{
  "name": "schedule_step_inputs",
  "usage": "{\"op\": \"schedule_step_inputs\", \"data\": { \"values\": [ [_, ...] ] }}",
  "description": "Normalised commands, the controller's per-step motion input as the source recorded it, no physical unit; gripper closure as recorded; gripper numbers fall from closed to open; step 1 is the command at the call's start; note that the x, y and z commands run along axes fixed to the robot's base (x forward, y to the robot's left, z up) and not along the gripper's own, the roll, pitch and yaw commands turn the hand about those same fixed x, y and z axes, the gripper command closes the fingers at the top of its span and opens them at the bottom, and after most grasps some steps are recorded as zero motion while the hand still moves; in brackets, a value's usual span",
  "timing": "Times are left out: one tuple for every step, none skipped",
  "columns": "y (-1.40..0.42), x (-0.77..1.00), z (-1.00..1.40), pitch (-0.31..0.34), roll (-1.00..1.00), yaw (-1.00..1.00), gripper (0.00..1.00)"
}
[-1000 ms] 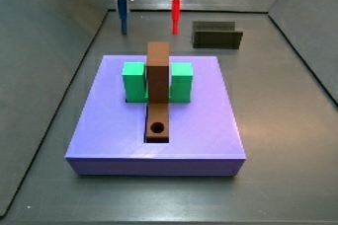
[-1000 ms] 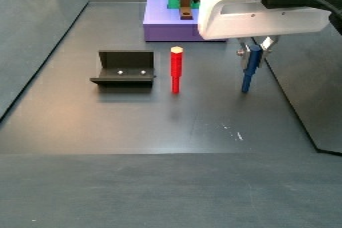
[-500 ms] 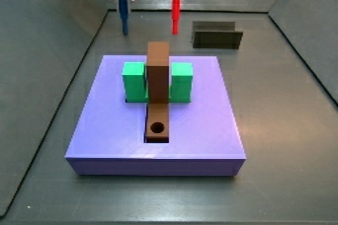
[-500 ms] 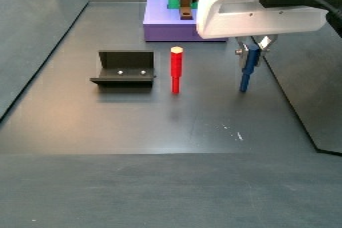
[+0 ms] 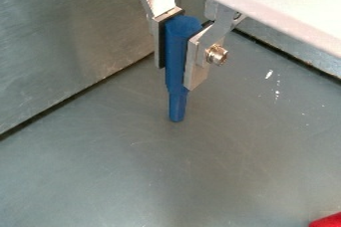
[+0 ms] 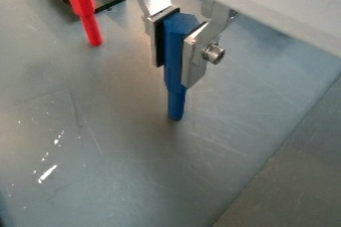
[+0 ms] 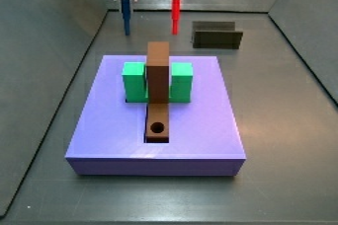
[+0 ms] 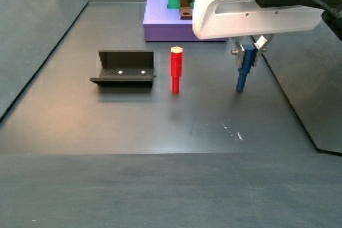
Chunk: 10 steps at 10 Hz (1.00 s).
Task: Pick up the blue object. Move up. Move to above the board. Insert the blue object.
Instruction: Move up, then move to above the board.
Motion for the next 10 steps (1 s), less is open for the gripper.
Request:
{"op": "schedule_step_inputs", "data": {
  "values": [
    [0.00,0.00,0.83,0.000,0.00,0.00,1.00],
    [-0.08,-0.08,0.74,0.053,-0.02,0.04,1.00],
    [-0.07,-0.09,0.62,0.061,0.00,0.04,1.00],
    [-0.02,-0.05,0.26,0.033,0.06,0.03,1.00],
    [0.00,0.00,1.40,0.000,0.00,0.00,1.00],
    [0.00,-0.01,1.40,0.031,-0.03,-0.01,1.00],
    [0.00,-0.04,1.40,0.035,-0.01,-0.01,1.00],
    [0.00,-0.02,1.40,0.002,0.02,0.00,1.00],
    [0.01,0.05,1.40,0.044,0.00,0.00,1.00],
    [0.00,0.03,0.79,0.092,0.01,0.00,1.00]
  ]
}}
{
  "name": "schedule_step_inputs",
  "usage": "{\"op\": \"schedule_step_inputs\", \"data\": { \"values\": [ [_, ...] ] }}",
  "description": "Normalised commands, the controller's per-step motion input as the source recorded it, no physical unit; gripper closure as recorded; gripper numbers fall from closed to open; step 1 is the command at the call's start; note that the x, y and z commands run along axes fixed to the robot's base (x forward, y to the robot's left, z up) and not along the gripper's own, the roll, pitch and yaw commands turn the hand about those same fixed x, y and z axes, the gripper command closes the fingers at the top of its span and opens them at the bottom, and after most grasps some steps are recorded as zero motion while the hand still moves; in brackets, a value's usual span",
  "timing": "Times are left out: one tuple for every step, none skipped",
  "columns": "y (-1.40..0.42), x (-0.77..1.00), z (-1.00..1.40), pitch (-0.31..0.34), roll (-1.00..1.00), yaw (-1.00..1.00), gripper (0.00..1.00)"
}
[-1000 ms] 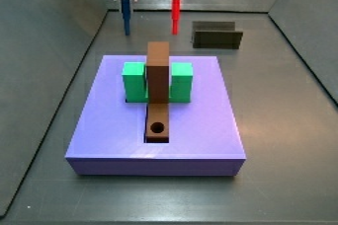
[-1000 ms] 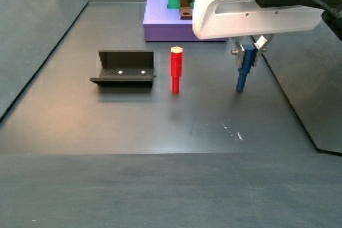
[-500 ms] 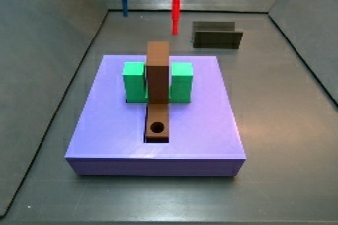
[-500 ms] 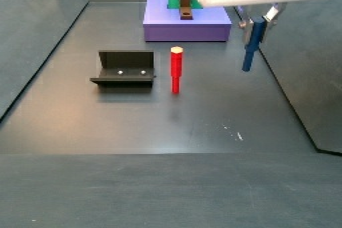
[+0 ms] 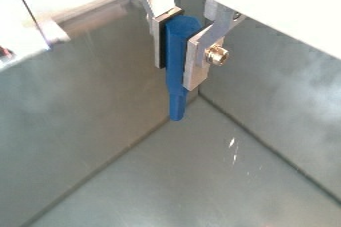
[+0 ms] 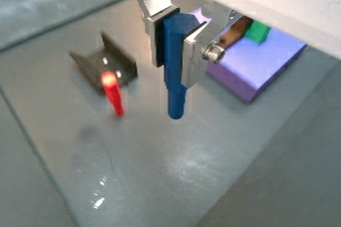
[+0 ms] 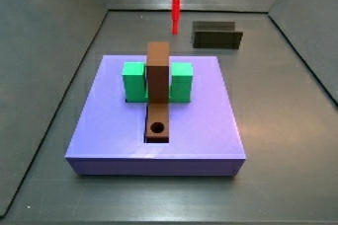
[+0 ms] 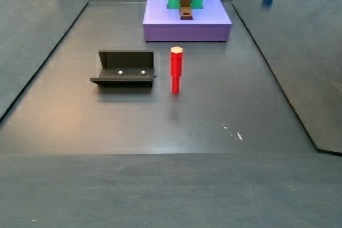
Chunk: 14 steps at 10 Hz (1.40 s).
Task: Pick up the blue object. Move up. Move to above the board. Insert the blue object.
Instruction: Move to above the board.
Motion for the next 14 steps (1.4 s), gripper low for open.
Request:
{"op": "schedule_step_inputs", "data": {
  "values": [
    [-0.01,0.02,0.52,0.081,0.01,0.00,1.00],
    [0.00,0.03,0.17,0.046,0.01,0.00,1.00],
    [-1.40,0.50,0.19,0.050,0.10,-0.38,1.00],
    [-1.40,0.50,0.17,0.045,0.10,-0.35,1.00],
    [-1.40,0.52,0.17,0.083,0.08,-0.16,1.00],
    [-1.40,0.54,0.17,0.102,-0.02,-0.08,1.00],
    [-1.40,0.55,0.17,0.124,0.00,-0.05,1.00],
    [-1.40,0.55,0.18,0.139,0.03,-0.02,1.00],
    [-1.40,0.58,0.19,0.155,0.00,-0.01,1.00],
    [-1.40,0.60,0.19,0.163,0.01,0.00,1.00],
    [-1.40,0.63,0.20,0.172,0.01,0.01,1.00],
    [-0.95,0.46,0.14,0.163,0.01,0.01,1.00],
    [-0.48,0.26,0.08,0.145,0.03,0.01,1.00],
    [-0.24,0.15,0.05,0.107,0.03,0.01,1.00]
  ]
}}
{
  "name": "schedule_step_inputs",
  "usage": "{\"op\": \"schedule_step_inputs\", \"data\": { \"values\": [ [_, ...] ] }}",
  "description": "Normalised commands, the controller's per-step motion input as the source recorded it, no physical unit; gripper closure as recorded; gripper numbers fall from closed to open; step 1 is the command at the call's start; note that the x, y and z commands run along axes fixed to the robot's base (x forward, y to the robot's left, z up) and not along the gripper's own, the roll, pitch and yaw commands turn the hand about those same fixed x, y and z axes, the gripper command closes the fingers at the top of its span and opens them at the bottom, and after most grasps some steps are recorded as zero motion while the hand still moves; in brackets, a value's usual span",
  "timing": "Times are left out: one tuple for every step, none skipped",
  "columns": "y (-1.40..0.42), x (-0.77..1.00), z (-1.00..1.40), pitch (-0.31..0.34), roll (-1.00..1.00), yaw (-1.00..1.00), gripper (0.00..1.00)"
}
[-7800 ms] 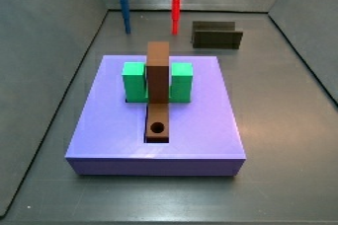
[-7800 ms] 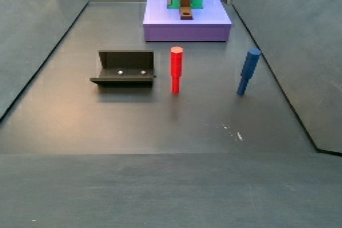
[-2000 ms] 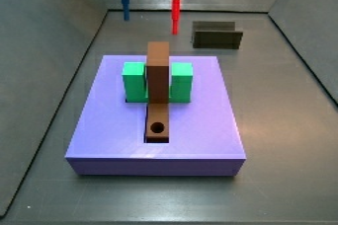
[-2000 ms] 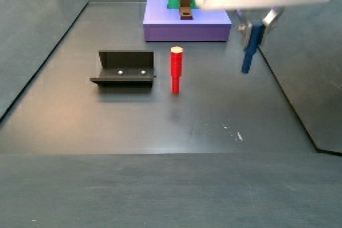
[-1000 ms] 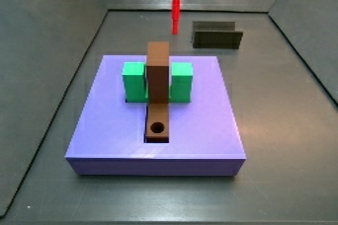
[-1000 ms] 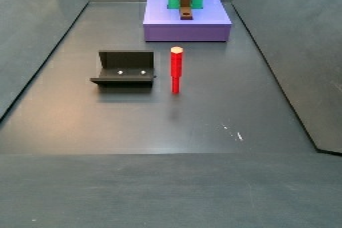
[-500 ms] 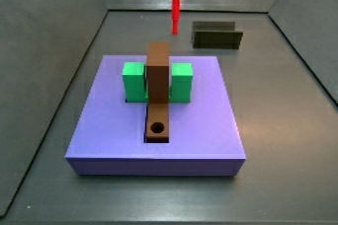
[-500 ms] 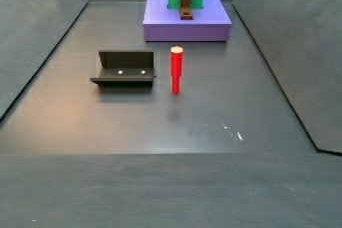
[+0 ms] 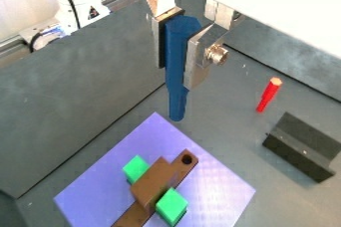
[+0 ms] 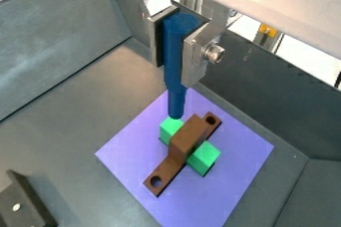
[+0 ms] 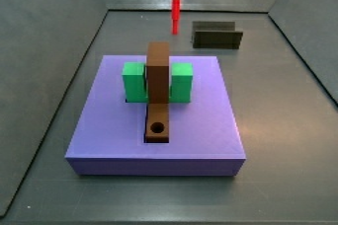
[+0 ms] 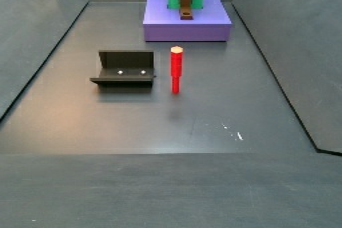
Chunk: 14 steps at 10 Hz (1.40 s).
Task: Pick up the blue object. Move up. Move to above the board. Insert the blue object.
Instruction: Insert the blue object.
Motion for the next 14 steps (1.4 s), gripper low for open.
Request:
{"op": "schedule_step_inputs", "data": {
  "values": [
    [-0.01,-0.02,-0.13,0.000,-0.01,0.00,1.00],
    [-0.19,-0.07,-0.25,0.033,0.00,0.00,1.00],
    [-0.48,-0.04,-0.18,0.063,0.16,0.00,1.00],
    [-0.60,0.00,-0.09,0.050,0.25,0.00,1.00],
    [-0.69,0.00,-0.21,0.050,0.25,0.00,1.00],
    [-0.61,-0.15,-0.25,0.004,0.18,0.00,1.00],
    [-0.50,-0.19,-0.31,0.019,0.09,-0.02,1.00],
    [-0.43,-0.16,-0.30,0.011,0.10,-0.01,1.00],
    [-0.47,-0.01,-0.22,0.004,0.02,0.00,1.00],
    [-0.47,0.00,-0.25,0.000,0.00,0.00,1.00],
    [-0.40,0.00,-0.25,0.000,0.00,0.00,1.00],
    [-0.37,0.02,-0.35,0.000,0.00,0.00,1.00],
    [-0.33,0.03,-0.62,-0.079,0.00,0.11,1.00],
    [-0.28,0.10,-0.74,-0.107,0.00,0.19,1.00]
  ]
}}
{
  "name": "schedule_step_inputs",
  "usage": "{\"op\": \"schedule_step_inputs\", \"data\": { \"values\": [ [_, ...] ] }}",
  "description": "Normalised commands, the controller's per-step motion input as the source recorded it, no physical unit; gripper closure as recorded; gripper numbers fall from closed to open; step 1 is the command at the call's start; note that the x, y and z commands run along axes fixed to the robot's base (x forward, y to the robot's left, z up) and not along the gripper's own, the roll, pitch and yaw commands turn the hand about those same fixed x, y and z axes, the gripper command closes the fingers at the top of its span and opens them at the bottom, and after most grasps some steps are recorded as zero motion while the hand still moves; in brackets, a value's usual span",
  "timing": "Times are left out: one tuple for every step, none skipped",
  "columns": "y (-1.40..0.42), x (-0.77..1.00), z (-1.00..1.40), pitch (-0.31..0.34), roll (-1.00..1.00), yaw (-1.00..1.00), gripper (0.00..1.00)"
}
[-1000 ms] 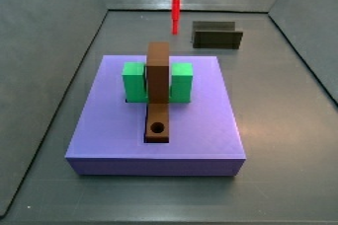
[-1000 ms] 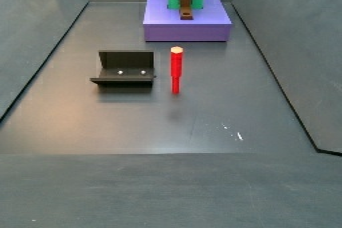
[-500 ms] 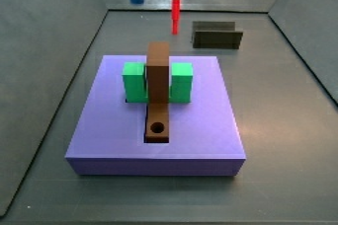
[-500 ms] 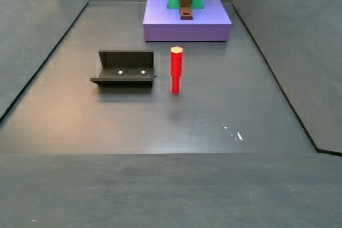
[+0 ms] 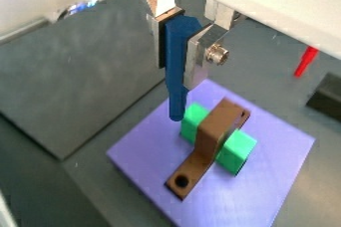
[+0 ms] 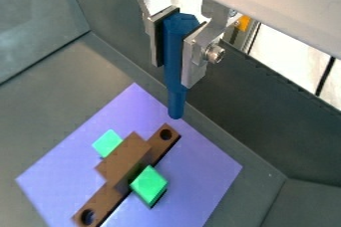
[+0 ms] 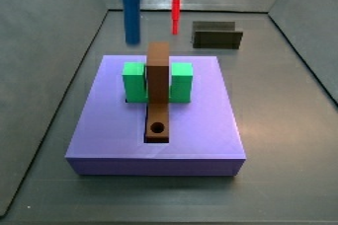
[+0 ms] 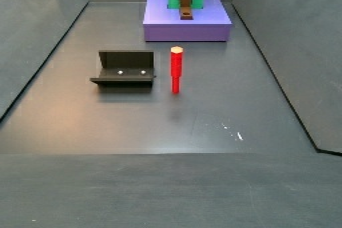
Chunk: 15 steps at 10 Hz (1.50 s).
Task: Pick up the blue object. Move up. Move to above the board. Insert the blue object.
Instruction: Insert the blue object.
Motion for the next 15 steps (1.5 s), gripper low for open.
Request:
{"op": "schedule_step_inputs", "data": {
  "values": [
    [-0.25,0.09,-0.82,-0.169,-0.01,0.21,1.00],
    [-0.25,0.06,-0.81,-0.197,-0.02,0.19,1.00],
    [-0.24,0.03,-0.77,-0.223,0.00,0.18,1.00],
    [-0.17,0.00,-0.77,-0.201,0.00,0.13,1.00],
    [-0.14,0.00,-0.67,-0.176,0.00,0.09,1.00],
    [-0.09,0.00,-0.54,-0.170,0.03,0.05,1.00],
    [-0.08,-0.21,-0.40,-0.094,0.00,0.13,1.00],
    [-0.01,-0.17,-0.34,-0.083,0.00,0.13,1.00],
    [0.02,-0.10,-0.22,-0.071,0.00,0.07,1.00],
    [0.03,0.00,0.00,-0.110,0.00,0.19,1.00],
    [0.00,0.14,0.00,-0.080,0.00,0.20,1.00],
    [0.00,0.18,-0.09,-0.084,0.00,0.22,1.00],
    [0.00,0.25,-0.11,-0.106,0.00,0.22,1.00],
    [0.00,0.19,-0.14,-0.123,0.00,0.13,1.00],
    [0.00,0.13,-0.15,-0.137,0.00,0.07,1.00]
  ]
}}
